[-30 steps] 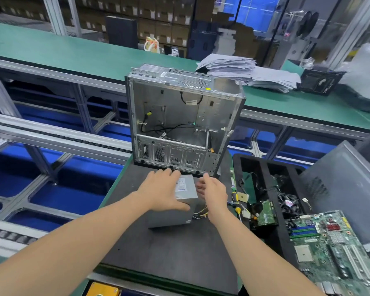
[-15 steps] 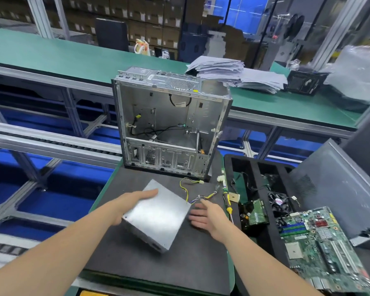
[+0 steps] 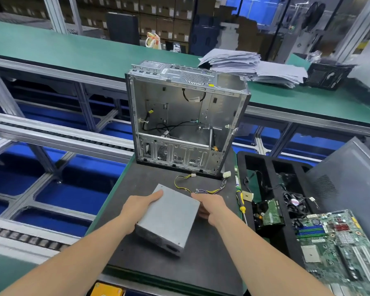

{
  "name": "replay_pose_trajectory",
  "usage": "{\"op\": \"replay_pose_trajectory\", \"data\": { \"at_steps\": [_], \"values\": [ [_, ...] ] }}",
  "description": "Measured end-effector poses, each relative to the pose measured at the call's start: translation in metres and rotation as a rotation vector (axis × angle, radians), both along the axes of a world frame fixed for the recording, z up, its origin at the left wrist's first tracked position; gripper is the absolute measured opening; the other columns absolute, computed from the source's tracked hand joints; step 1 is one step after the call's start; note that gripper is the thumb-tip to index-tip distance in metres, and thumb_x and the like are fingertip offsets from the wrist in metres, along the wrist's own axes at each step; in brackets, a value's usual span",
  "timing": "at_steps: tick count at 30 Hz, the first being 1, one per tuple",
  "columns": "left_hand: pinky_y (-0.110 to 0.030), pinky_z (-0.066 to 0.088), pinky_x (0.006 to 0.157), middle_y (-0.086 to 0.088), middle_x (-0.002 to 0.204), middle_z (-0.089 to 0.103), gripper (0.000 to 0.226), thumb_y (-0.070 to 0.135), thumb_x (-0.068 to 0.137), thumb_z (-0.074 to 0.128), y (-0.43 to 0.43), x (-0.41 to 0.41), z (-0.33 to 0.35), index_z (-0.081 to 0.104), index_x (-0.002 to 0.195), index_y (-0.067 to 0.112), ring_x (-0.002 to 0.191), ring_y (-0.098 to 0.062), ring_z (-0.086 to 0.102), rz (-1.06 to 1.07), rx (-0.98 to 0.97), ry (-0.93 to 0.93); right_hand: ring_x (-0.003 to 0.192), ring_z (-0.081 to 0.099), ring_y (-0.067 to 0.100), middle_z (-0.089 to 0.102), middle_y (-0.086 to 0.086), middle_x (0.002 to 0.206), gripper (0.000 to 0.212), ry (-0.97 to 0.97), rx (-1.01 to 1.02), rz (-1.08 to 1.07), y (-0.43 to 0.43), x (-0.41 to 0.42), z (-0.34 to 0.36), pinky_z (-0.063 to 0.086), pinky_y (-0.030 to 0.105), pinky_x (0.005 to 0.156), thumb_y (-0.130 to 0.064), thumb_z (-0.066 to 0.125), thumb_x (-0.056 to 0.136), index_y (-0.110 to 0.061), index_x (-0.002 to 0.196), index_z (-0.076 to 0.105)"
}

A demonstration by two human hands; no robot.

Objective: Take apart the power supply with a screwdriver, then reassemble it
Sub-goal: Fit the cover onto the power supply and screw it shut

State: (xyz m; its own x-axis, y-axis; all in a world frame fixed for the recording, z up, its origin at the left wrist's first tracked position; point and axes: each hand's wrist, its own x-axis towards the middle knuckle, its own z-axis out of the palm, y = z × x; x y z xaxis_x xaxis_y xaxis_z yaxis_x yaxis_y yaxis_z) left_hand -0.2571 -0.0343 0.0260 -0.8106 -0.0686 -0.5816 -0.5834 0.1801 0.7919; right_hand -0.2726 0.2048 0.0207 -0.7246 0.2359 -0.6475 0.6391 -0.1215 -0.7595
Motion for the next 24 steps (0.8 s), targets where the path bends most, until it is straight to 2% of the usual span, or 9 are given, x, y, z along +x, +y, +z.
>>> {"op": "replay_pose_trajectory", "data": {
  "at_steps": [4, 7, 10, 11, 13, 15, 17, 19, 24],
  "values": [
    [-0.048, 0.059, 0.094, -0.006, 0.110, 0.076, 0.065, 0.068, 0.085, 0.069, 0.011, 0.005, -0.006, 0.064, 0.122, 0.014, 0.095, -0.028, 0.075, -0.085, -0.021, 0.010, 0.097, 0.077, 0.031, 0.080, 0.015, 0.102, 0.042, 0.027, 0.075, 0.016, 0.004, -0.003, -0.003, 0.064, 0.043, 0.081, -0.023, 0.090, 0.077, -0.005, 0.112, 0.074],
    [-0.040, 0.055, 0.085, -0.006, 0.118, 0.065, 0.055, 0.044, 0.094, 0.071, 0.012, -0.004, 0.004, 0.040, 0.137, 0.028, 0.101, -0.024, 0.069, -0.139, -0.131, 0.122, 0.090, 0.075, 0.029, 0.078, 0.011, 0.088, 0.036, 0.093, 0.371, 0.107, 0.015, -0.005, 0.005, 0.063, 0.043, 0.085, -0.042, 0.084, 0.080, -0.008, 0.088, 0.077],
    [-0.045, 0.047, 0.101, -0.003, 0.120, 0.061, 0.055, 0.012, 0.084, 0.072, 0.019, -0.023, 0.024, 0.055, 0.133, 0.032, 0.114, -0.022, 0.061, -0.303, -0.407, 0.403, 0.076, 0.060, 0.031, 0.061, 0.004, 0.062, 0.049, 0.185, 0.764, 0.114, 0.045, -0.003, 0.006, 0.049, 0.034, 0.068, -0.046, 0.065, 0.098, -0.014, 0.060, 0.061],
    [-0.046, 0.045, 0.106, 0.001, 0.120, 0.060, 0.052, 0.008, 0.082, 0.069, 0.027, -0.027, 0.031, 0.061, 0.128, 0.031, 0.116, -0.019, 0.059, -0.357, -0.464, 0.485, 0.080, 0.060, 0.032, 0.060, 0.004, 0.067, 0.046, 0.203, 0.878, 0.093, 0.057, -0.002, 0.005, 0.050, 0.036, 0.071, -0.042, 0.062, 0.100, -0.017, 0.062, 0.058],
    [-0.045, 0.043, 0.108, 0.008, 0.115, 0.062, 0.041, 0.006, 0.083, 0.066, 0.045, -0.031, 0.039, 0.069, 0.116, 0.030, 0.114, -0.012, 0.059, -0.461, -0.495, 0.606, 0.103, 0.059, 0.037, 0.063, 0.009, 0.100, 0.022, 0.173, 0.993, 0.048, 0.080, 0.002, -0.001, 0.050, 0.041, 0.087, -0.037, 0.065, 0.100, -0.019, 0.086, 0.063],
    [-0.045, 0.045, 0.106, 0.010, 0.108, 0.063, 0.033, 0.006, 0.085, 0.064, 0.066, -0.030, 0.044, 0.073, 0.107, 0.029, 0.110, -0.011, 0.061, -0.544, -0.488, 0.682, 0.123, 0.052, 0.041, 0.054, 0.016, 0.129, 0.032, 0.049, 1.027, 0.112, 0.099, 0.006, -0.009, 0.044, 0.044, 0.099, -0.037, 0.069, 0.098, -0.015, 0.120, 0.059],
    [-0.045, 0.049, 0.101, 0.009, 0.104, 0.065, 0.032, 0.004, 0.085, 0.062, 0.087, -0.029, 0.044, 0.075, 0.103, 0.027, 0.107, -0.012, 0.063, -0.581, -0.457, 0.723, 0.128, 0.052, 0.043, 0.052, 0.019, 0.134, 0.051, -0.039, 1.026, 0.198, 0.113, 0.009, -0.019, 0.043, 0.044, 0.103, -0.039, 0.072, 0.097, -0.008, 0.132, 0.052],
    [-0.044, 0.050, 0.098, 0.011, 0.101, 0.065, 0.031, 0.004, 0.086, 0.060, 0.105, -0.027, 0.043, 0.076, 0.101, 0.026, 0.104, -0.012, 0.063, -0.592, -0.439, 0.739, 0.123, 0.056, 0.042, 0.058, 0.020, 0.127, 0.050, -0.035, 1.014, 0.216, 0.121, 0.009, -0.028, 0.047, 0.043, 0.099, -0.036, 0.075, 0.095, -0.004, 0.127, 0.053],
    [-0.043, 0.046, 0.102, 0.005, 0.104, 0.069, 0.029, 0.005, 0.089, 0.059, 0.136, -0.023, 0.035, 0.076, 0.102, 0.025, 0.100, -0.014, 0.062, -0.722, -0.436, 0.759, 0.104, 0.064, 0.035, 0.068, 0.017, 0.108, 0.016, -0.048, 0.919, 0.186, 0.131, 0.006, -0.028, 0.046, 0.032, 0.076, -0.020, 0.070, 0.095, -0.005, 0.097, 0.063]
  ]
}}
